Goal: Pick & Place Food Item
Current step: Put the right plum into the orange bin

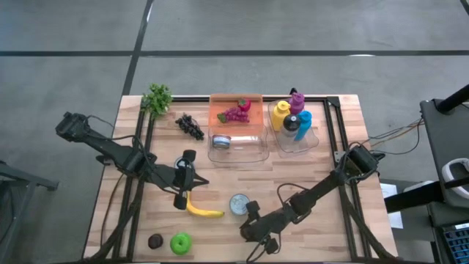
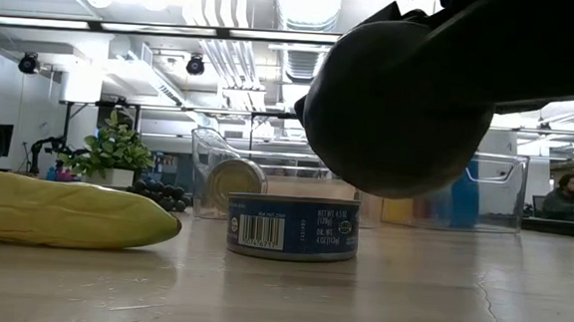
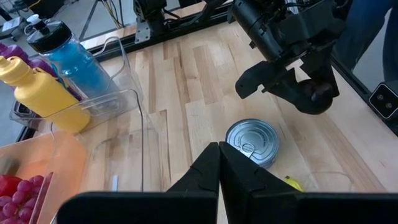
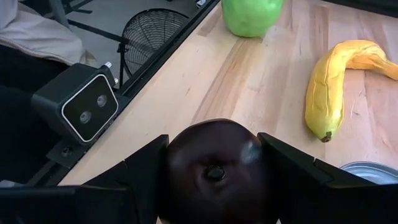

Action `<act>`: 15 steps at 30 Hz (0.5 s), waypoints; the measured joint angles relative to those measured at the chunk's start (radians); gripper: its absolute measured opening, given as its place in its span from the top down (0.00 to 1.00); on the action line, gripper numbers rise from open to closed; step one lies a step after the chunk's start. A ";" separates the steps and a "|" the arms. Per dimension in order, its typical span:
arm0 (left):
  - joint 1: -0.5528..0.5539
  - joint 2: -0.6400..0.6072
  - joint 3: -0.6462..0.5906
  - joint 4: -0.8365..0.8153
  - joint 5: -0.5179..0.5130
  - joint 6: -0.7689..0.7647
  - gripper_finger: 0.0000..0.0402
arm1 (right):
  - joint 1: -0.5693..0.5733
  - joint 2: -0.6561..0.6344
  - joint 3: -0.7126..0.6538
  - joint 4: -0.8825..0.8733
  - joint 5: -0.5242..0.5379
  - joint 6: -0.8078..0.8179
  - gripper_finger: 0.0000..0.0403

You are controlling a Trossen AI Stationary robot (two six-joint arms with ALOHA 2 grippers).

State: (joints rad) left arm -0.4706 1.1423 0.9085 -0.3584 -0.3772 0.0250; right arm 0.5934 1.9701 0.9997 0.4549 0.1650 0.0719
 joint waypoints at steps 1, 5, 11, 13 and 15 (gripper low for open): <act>0.000 0.000 0.000 0.000 0.000 0.000 0.98 | 0.000 0.000 0.000 0.000 0.002 0.005 0.44; 0.000 0.000 0.000 0.000 0.000 0.000 0.98 | 0.000 0.000 0.000 0.000 0.003 0.031 0.43; 0.000 0.000 0.000 0.000 0.000 0.000 0.98 | 0.000 0.000 0.000 0.000 -0.004 0.026 0.43; 0.000 0.000 0.000 0.000 0.000 0.000 0.98 | 0.000 0.000 0.000 0.001 -0.005 0.016 0.43; 0.000 0.000 0.000 0.000 0.000 0.000 0.98 | 0.000 0.000 0.000 0.000 -0.009 -0.008 0.43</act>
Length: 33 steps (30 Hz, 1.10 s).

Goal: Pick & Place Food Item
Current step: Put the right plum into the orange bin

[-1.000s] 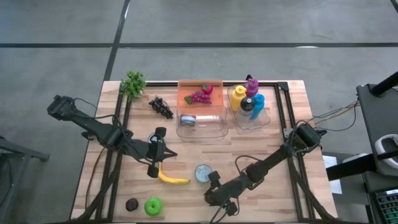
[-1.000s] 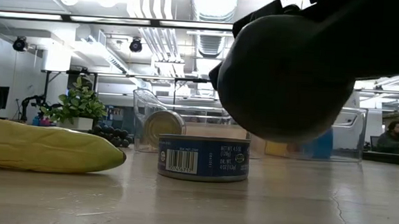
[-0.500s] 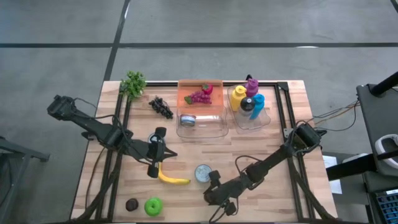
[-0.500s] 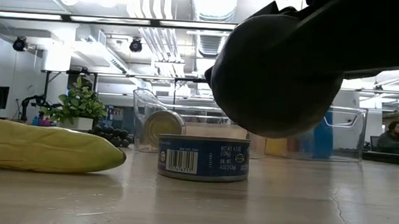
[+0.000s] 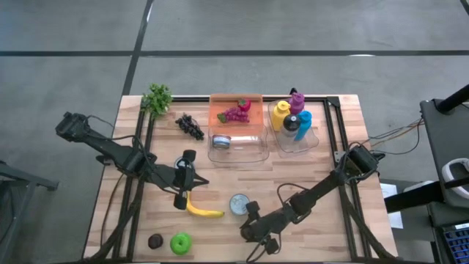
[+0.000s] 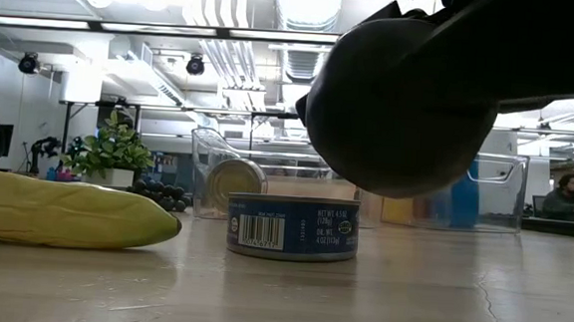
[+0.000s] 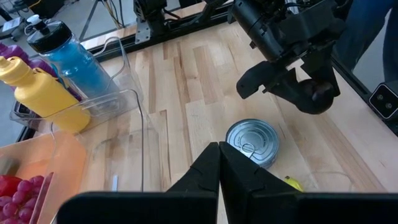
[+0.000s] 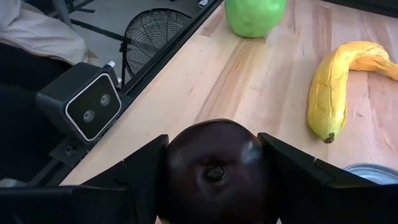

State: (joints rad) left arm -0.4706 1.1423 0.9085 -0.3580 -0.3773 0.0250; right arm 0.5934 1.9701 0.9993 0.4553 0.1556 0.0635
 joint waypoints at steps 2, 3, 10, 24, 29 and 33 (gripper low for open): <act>0.000 0.000 0.000 0.000 0.000 0.000 0.98 | 0.000 0.000 0.000 0.000 -0.004 -0.010 0.43; 0.000 0.000 0.000 0.000 0.000 0.000 0.98 | 0.000 0.000 0.000 0.000 -0.004 -0.006 0.43; 0.000 0.000 0.000 0.000 0.000 0.000 0.98 | 0.000 0.000 0.000 -0.002 -0.005 0.037 0.44; 0.000 0.000 0.000 0.000 0.000 0.000 0.98 | 0.000 0.000 0.003 -0.002 0.002 0.042 0.44; 0.000 0.000 0.000 0.000 0.000 0.000 0.98 | 0.006 0.000 0.003 -0.002 0.038 0.035 0.46; 0.000 0.000 0.000 0.000 0.000 0.000 0.98 | 0.010 0.000 0.006 -0.004 0.054 0.027 0.47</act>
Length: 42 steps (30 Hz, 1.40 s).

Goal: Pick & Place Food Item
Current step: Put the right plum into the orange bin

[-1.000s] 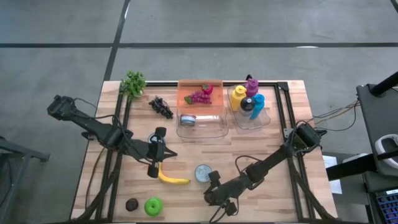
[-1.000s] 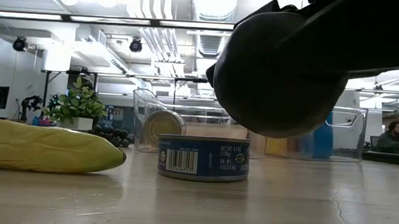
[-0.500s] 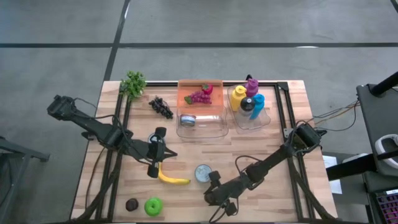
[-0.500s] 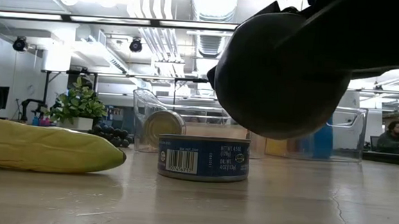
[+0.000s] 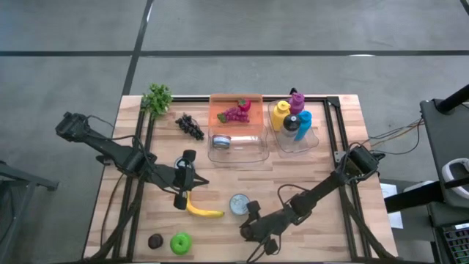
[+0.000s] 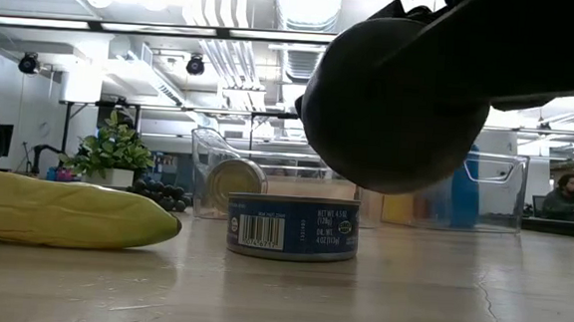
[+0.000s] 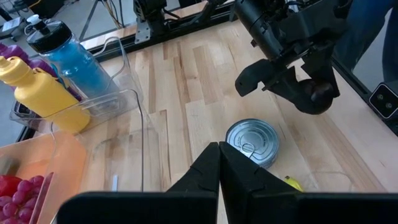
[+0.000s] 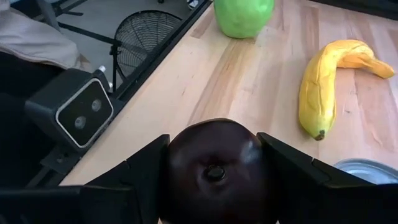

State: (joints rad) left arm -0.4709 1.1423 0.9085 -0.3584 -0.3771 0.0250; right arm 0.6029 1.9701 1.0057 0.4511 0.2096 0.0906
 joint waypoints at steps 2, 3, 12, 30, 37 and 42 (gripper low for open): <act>0.000 0.000 0.000 0.000 0.000 0.000 0.98 | 0.001 0.000 0.008 0.001 0.000 0.002 0.47; 0.000 0.000 0.000 0.000 0.000 0.000 0.98 | 0.001 0.000 0.011 0.001 0.000 0.002 0.47; -0.001 0.000 0.000 -0.001 0.000 0.000 0.98 | 0.002 0.000 0.042 -0.007 0.000 -0.015 0.47; -0.001 0.000 0.000 -0.002 0.000 0.000 0.98 | 0.009 -0.023 0.054 -0.030 0.002 -0.012 0.46; -0.001 0.000 0.000 -0.005 0.000 0.000 0.98 | 0.021 -0.087 0.054 -0.047 0.003 -0.010 0.46; -0.001 0.000 0.000 -0.005 0.000 0.000 0.98 | 0.021 -0.114 0.054 -0.055 0.020 -0.007 0.46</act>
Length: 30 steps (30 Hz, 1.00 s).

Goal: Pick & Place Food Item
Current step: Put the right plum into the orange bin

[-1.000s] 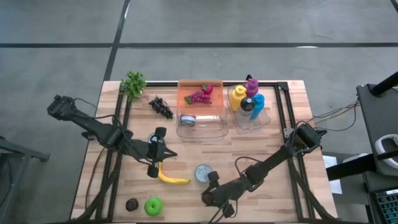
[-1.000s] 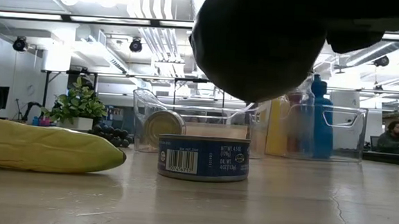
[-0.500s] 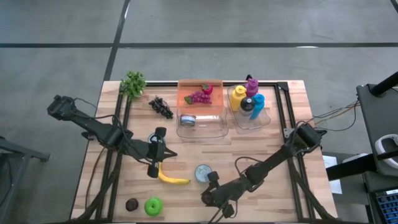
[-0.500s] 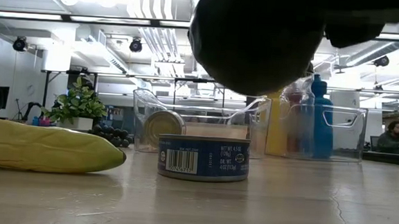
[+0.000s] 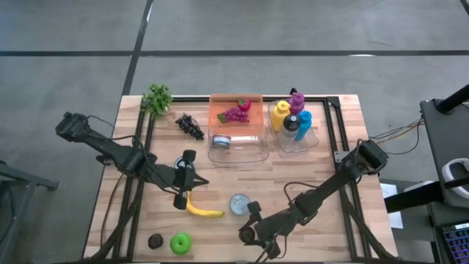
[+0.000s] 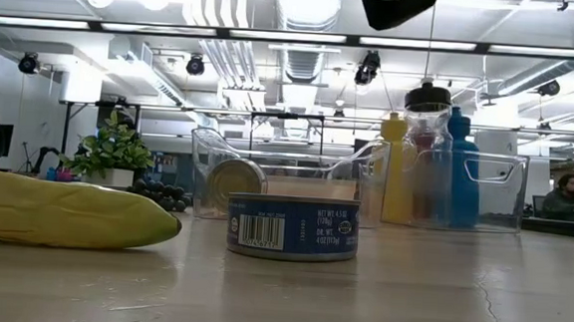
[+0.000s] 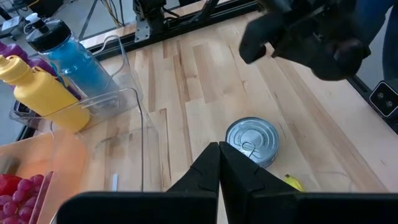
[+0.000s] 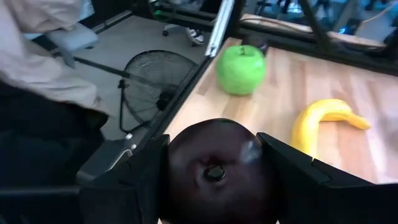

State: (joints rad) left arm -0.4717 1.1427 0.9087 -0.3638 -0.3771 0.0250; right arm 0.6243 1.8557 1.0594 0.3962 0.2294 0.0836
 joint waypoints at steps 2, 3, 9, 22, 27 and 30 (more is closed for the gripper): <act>0.000 0.000 0.000 0.000 0.000 0.000 0.98 | 0.000 -0.006 0.000 0.003 0.025 -0.001 0.46; 0.000 0.000 0.000 0.000 0.000 0.000 0.98 | 0.000 -0.009 0.000 0.001 0.034 -0.003 0.46; 0.000 0.000 0.000 -0.001 0.000 0.000 0.98 | 0.000 -0.030 -0.001 -0.003 0.037 -0.006 0.46; 0.001 0.000 0.000 0.000 0.000 0.000 0.98 | 0.002 -0.057 -0.001 0.003 0.096 0.024 0.46; 0.001 0.000 0.000 0.000 0.000 0.000 0.98 | 0.002 -0.087 -0.001 0.003 0.178 0.025 0.46; 0.001 0.000 0.000 0.000 0.000 0.000 0.98 | 0.002 -0.107 -0.001 0.004 0.199 0.027 0.46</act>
State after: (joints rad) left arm -0.4706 1.1427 0.9089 -0.3641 -0.3771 0.0250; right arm 0.6262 1.7489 1.0580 0.3998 0.4289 0.1102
